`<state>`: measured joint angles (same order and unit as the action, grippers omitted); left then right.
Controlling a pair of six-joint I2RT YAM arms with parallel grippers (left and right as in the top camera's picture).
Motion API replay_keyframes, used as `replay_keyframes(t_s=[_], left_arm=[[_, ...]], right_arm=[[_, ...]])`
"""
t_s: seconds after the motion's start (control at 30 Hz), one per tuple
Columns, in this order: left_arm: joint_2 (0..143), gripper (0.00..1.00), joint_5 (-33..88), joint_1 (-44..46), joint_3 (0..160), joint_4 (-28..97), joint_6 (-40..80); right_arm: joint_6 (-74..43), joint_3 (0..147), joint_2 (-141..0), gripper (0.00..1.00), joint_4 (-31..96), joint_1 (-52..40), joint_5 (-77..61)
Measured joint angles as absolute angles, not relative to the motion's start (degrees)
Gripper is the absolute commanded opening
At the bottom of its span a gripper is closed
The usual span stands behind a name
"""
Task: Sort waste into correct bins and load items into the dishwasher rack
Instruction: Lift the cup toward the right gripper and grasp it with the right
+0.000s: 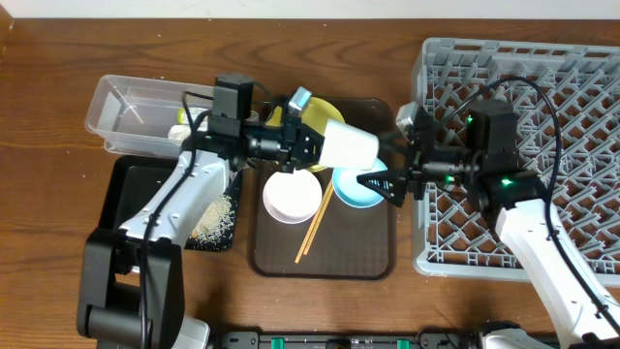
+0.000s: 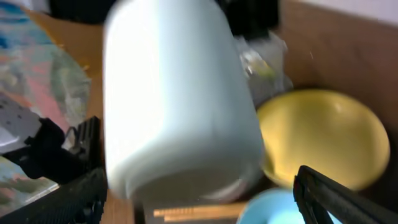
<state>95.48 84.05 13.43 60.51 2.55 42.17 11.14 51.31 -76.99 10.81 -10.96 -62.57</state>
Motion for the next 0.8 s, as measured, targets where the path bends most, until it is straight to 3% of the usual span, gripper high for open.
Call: replay_keyframes(t_s=[0.17, 0.43, 0.57, 0.6, 0.7, 0.8], left_arm=[[95.48, 0.06, 84.82, 14.55, 60.51, 2.55, 42.19], [95.48, 0.06, 85.17, 14.52, 60.51, 2.55, 42.19], [95.48, 0.07, 85.17, 14.52, 60.51, 2.55, 42.22], [95.48, 0.10, 85.17, 14.52, 60.51, 2.55, 42.22], [95.48, 0.33, 85.19, 14.52, 60.51, 2.59, 42.15], [95.48, 0.41, 84.71, 14.55, 60.51, 2.68, 40.01]], right_arm=[[7.70, 51.31, -76.99, 0.90, 2.96, -11.51, -65.19], [4.95, 51.31, -76.99, 0.67, 2.22, -11.51, -66.43], [4.58, 51.31, -76.99, 0.62, 2.13, -11.51, -67.07], [4.54, 51.31, -76.99, 0.62, 2.15, -11.51, -67.09], [4.51, 51.31, -76.99, 0.59, 2.48, -11.51, -67.07], [4.43, 51.31, -76.99, 0.50, 3.77, -11.51, -66.85]])
